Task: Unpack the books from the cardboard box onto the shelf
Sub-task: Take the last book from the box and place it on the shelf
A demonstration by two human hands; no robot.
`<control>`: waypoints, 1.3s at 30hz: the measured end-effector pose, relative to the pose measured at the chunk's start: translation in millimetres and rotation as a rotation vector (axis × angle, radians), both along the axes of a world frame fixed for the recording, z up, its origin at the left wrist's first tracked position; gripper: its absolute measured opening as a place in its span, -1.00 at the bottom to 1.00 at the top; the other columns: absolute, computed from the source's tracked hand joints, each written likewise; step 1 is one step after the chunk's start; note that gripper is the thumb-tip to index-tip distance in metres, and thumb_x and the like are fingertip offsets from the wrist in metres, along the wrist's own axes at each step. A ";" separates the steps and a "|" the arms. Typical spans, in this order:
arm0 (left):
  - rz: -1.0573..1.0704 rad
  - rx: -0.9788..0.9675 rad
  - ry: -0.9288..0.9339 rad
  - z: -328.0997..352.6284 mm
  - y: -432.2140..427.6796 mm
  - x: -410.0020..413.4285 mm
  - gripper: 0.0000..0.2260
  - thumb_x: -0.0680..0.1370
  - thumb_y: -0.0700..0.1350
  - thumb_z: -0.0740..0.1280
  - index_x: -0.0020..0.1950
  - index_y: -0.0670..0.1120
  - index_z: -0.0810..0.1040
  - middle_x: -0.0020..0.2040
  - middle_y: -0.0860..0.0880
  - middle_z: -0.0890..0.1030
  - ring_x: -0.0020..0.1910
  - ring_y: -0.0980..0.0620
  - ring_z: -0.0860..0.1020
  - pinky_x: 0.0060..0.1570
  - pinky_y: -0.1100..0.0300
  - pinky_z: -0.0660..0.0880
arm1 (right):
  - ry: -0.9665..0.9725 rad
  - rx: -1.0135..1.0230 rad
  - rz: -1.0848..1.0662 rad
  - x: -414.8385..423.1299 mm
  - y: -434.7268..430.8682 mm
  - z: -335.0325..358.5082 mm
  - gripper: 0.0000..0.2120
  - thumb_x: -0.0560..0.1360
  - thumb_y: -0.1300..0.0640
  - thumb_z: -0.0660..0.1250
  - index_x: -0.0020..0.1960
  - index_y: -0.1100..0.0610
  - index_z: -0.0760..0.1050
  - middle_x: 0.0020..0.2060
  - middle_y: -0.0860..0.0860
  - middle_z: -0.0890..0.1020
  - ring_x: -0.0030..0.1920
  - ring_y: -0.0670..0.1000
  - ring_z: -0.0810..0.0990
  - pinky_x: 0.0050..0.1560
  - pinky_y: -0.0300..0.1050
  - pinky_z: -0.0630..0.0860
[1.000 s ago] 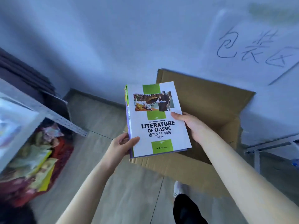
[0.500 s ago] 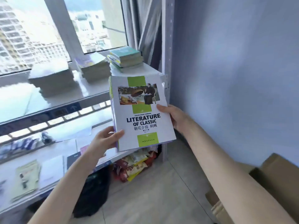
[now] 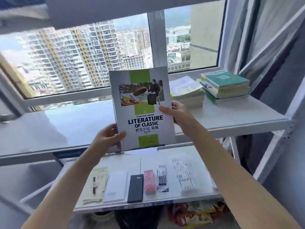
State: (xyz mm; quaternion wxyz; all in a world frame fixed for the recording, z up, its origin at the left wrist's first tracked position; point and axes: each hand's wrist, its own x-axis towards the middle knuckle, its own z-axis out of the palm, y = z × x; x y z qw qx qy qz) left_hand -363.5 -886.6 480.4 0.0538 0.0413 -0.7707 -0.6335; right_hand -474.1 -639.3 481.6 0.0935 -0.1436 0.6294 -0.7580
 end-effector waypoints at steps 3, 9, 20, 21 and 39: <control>0.046 -0.032 0.073 1.6 -24.0 -38.3 -0.64 0.51 -0.30 0.33 0.30 -0.23 0.47 0.16 -0.15 0.62 0.08 -0.12 0.61 0.00 0.19 0.61 | 0.041 -0.014 -0.002 -38.0 -30.0 4.0 -0.56 0.39 0.18 0.47 0.18 0.31 0.44 0.05 0.24 0.64 0.05 0.25 0.63 0.10 0.16 0.57; 0.055 -0.092 0.117 -17.6 -60.6 -84.0 -0.63 0.49 -0.36 0.34 0.30 -0.26 0.48 0.17 -0.13 0.62 0.05 0.00 0.63 0.09 0.15 0.58 | 0.150 0.069 -0.003 -72.9 -58.8 -10.4 -0.63 0.36 0.24 0.49 0.10 0.29 0.47 -0.11 0.03 0.71 -0.11 0.03 0.68 -0.07 -0.04 0.63; 0.005 -0.197 0.102 -61.7 -86.0 -106.4 -0.74 0.50 -0.25 0.39 0.19 -0.14 0.57 0.05 0.03 0.67 0.02 0.15 0.64 0.10 0.21 0.56 | 0.245 0.194 -0.057 -73.9 -68.0 -44.5 -0.55 0.30 -0.02 0.49 0.14 0.02 0.46 -0.02 0.02 0.69 -0.01 0.04 0.67 0.00 0.02 0.60; -0.004 -0.200 0.097 -62.0 -88.2 -108.5 -0.75 0.50 -0.24 0.38 0.18 -0.13 0.57 0.05 0.03 0.68 0.02 0.14 0.64 0.09 0.21 0.55 | 0.245 0.187 -0.085 -73.4 -70.5 -43.6 -0.58 0.31 0.02 0.49 0.12 0.03 0.47 -0.03 0.01 0.69 -0.03 0.04 0.67 -0.02 0.00 0.60; 0.061 0.121 -0.216 31.3 -254.1 -122.6 -0.71 0.47 -0.08 0.41 0.13 -0.18 0.61 -0.01 -0.09 0.69 -0.04 0.01 0.64 -0.13 0.32 0.60 | 0.130 0.615 -0.066 -100.7 -245.0 79.1 -0.61 0.42 -0.06 0.43 0.01 0.26 0.54 -0.09 0.14 0.67 -0.18 0.06 0.69 -0.14 -0.07 0.64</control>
